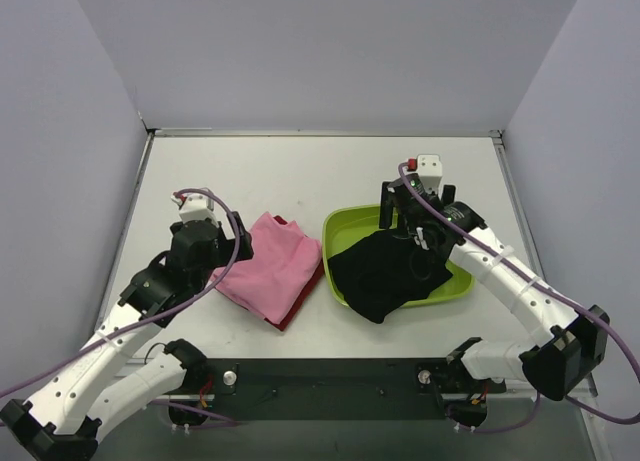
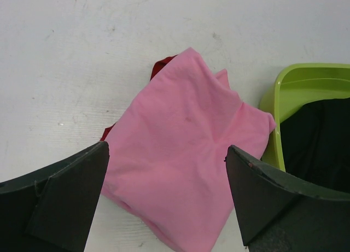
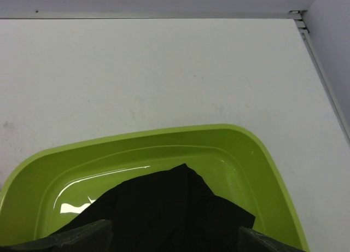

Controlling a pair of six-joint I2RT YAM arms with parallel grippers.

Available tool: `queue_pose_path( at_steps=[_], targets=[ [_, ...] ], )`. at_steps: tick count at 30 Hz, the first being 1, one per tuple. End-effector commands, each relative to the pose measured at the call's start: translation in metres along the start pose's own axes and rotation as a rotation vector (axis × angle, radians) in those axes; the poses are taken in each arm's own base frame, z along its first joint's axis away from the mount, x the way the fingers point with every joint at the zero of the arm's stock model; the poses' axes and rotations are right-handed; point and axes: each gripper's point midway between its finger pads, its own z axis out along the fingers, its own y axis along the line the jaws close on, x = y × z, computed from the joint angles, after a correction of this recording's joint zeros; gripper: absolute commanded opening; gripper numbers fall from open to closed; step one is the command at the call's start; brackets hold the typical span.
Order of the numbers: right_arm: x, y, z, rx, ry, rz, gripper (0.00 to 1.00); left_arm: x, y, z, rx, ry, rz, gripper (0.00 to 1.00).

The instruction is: Fold and stack the t-shirts

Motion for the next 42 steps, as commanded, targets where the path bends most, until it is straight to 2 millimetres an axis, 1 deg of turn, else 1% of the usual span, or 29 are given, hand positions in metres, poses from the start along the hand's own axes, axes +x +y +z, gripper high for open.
queue_pose_path(
  at_steps=[1,3,5,6,8,9,11,12,13,14,15,17,20,22,23,25,26,28,29,31,34,36,37,39,40,41,42],
  targets=[
    [0.000,0.024,-0.001,-0.120,0.029,0.032,1.00,0.009,-0.004,0.002,0.023,0.034,-0.028,0.97],
    [0.008,0.042,-0.002,-0.197,0.074,0.000,1.00,0.013,-0.001,0.003,0.008,0.041,-0.032,0.97],
    [0.022,0.070,-0.012,-0.308,0.140,-0.051,1.00,0.020,0.000,0.005,0.007,0.052,-0.045,0.97],
    [0.033,0.081,-0.012,-0.332,0.168,-0.088,1.00,0.022,-0.003,0.005,0.023,0.062,-0.053,0.97],
    [0.046,0.096,-0.016,-0.357,0.189,-0.137,1.00,0.031,-0.007,0.010,0.039,0.081,-0.068,0.97],
    [0.058,0.110,-0.021,-0.378,0.204,-0.189,1.00,0.036,-0.012,0.010,0.063,0.102,-0.075,0.97],
    [0.068,0.116,-0.021,-0.362,0.209,-0.215,1.00,0.044,-0.023,0.016,0.102,0.133,-0.087,0.97],
    [0.076,0.122,-0.020,-0.360,0.222,-0.241,1.00,0.053,-0.027,0.018,0.122,0.166,-0.093,0.98],
    [0.081,0.123,-0.019,-0.351,0.228,-0.252,1.00,0.058,-0.032,0.020,0.144,0.180,-0.095,0.98],
    [0.082,0.122,-0.017,-0.336,0.229,-0.253,1.00,0.057,-0.041,0.025,0.184,0.171,-0.102,0.98],
    [0.086,0.123,-0.015,-0.329,0.237,-0.260,1.00,0.069,-0.044,0.027,0.205,0.198,-0.103,0.97],
    [0.089,0.124,-0.014,-0.326,0.242,-0.262,1.00,0.076,-0.053,0.034,0.232,0.208,-0.114,0.97],
    [0.090,0.121,-0.013,-0.312,0.236,-0.266,1.00,0.090,-0.062,0.040,0.249,0.264,-0.148,0.97],
    [0.090,0.117,-0.012,-0.301,0.229,-0.272,1.00,0.100,-0.065,0.040,0.241,0.294,-0.168,0.97],
    [0.090,0.115,-0.012,-0.297,0.227,-0.273,1.00,0.108,-0.067,0.039,0.222,0.322,-0.182,0.97],
    [0.090,0.112,-0.012,-0.289,0.219,-0.274,1.00,0.115,-0.063,0.041,0.169,0.328,-0.183,0.97],
    [0.089,0.111,-0.012,-0.289,0.215,-0.271,1.00,0.121,-0.057,0.044,0.121,0.341,-0.186,0.97],
    [0.087,0.109,-0.014,-0.288,0.206,-0.270,1.00,0.130,-0.051,0.046,0.080,0.357,-0.184,0.97],
    [0.088,0.108,-0.013,-0.284,0.205,-0.269,1.00,0.138,-0.047,0.048,0.055,0.374,-0.185,0.97],
    [0.088,0.105,-0.014,-0.282,0.200,-0.271,1.00,0.144,-0.042,0.051,0.027,0.385,-0.187,0.97],
    [0.087,0.101,-0.016,-0.283,0.187,-0.267,1.00,0.162,-0.027,0.058,-0.059,0.412,-0.186,0.97],
    [0.086,0.099,-0.020,-0.293,0.180,-0.262,1.00,0.168,-0.018,0.062,-0.107,0.414,-0.191,0.97],
    [0.087,0.098,-0.021,-0.297,0.179,-0.257,1.00,0.175,-0.012,0.066,-0.142,0.430,-0.183,0.97],
    [0.086,0.096,-0.024,-0.308,0.174,-0.246,1.00,0.181,-0.007,0.070,-0.174,0.447,-0.193,0.97],
    [0.086,0.096,-0.025,-0.313,0.172,-0.243,1.00,0.187,-0.003,0.073,-0.202,0.464,-0.189,0.98],
    [0.084,0.095,-0.029,-0.327,0.165,-0.234,1.00,0.189,-0.002,0.075,-0.211,0.470,-0.193,0.97],
    [0.087,0.093,-0.030,-0.328,0.169,-0.234,1.00,0.187,-0.002,0.078,-0.216,0.469,-0.193,0.97]
  ],
)
